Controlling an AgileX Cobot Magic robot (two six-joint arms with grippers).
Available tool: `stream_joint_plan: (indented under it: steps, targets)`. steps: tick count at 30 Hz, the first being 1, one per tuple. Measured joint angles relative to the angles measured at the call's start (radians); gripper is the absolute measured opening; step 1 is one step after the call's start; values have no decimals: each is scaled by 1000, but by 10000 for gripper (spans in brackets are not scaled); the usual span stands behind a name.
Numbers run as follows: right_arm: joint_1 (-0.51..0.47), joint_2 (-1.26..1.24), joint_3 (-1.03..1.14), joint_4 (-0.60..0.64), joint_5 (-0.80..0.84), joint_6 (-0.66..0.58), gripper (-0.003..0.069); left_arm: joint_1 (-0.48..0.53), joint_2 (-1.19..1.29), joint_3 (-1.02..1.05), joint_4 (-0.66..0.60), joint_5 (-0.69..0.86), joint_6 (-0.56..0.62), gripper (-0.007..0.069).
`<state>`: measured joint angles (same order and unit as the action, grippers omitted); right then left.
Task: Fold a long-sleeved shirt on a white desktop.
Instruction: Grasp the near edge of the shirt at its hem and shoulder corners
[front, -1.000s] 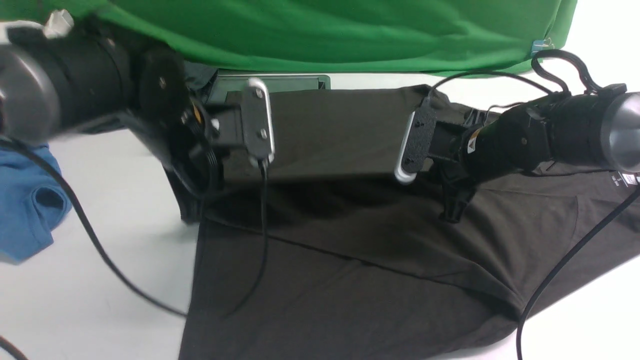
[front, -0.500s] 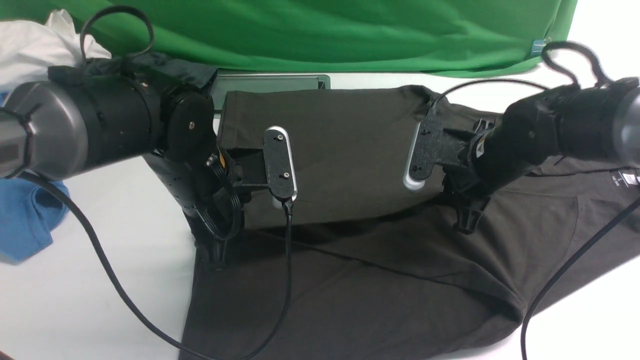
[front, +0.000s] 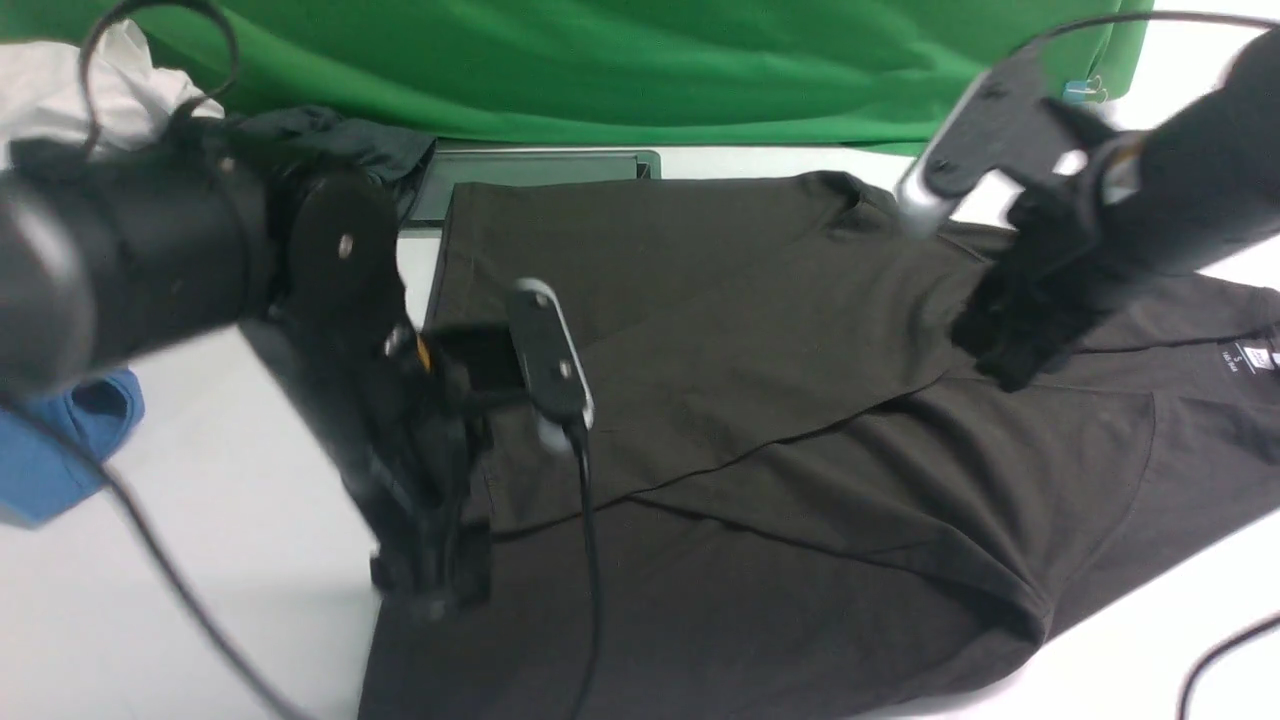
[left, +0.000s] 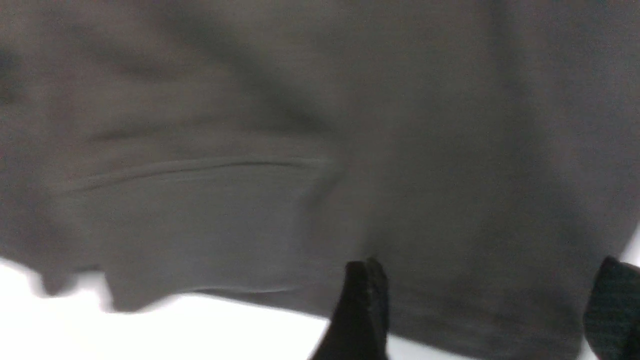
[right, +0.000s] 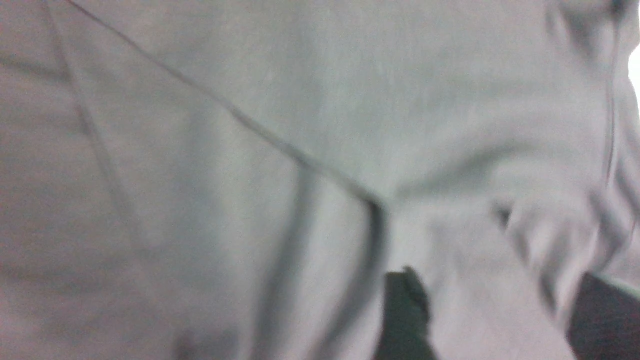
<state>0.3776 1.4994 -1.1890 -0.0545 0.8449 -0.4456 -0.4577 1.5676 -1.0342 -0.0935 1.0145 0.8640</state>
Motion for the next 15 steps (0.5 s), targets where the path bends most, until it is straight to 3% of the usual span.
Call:
stream_joint_plan:
  steps: [3,6,11,15]
  targets:
    - [0,-110,62,6,73,87,334,-60,-62,126,-23,5,28,386]
    - [0,-228,148,36,102,106,326,-72,-83,220,-33,-44,74,312]
    - [0,-360,252,55,97,110,325,-72,-85,285,-32,-166,92,325]
    - [0,-464,317,55,62,118,325,-72,-75,320,-3,-213,131,414]
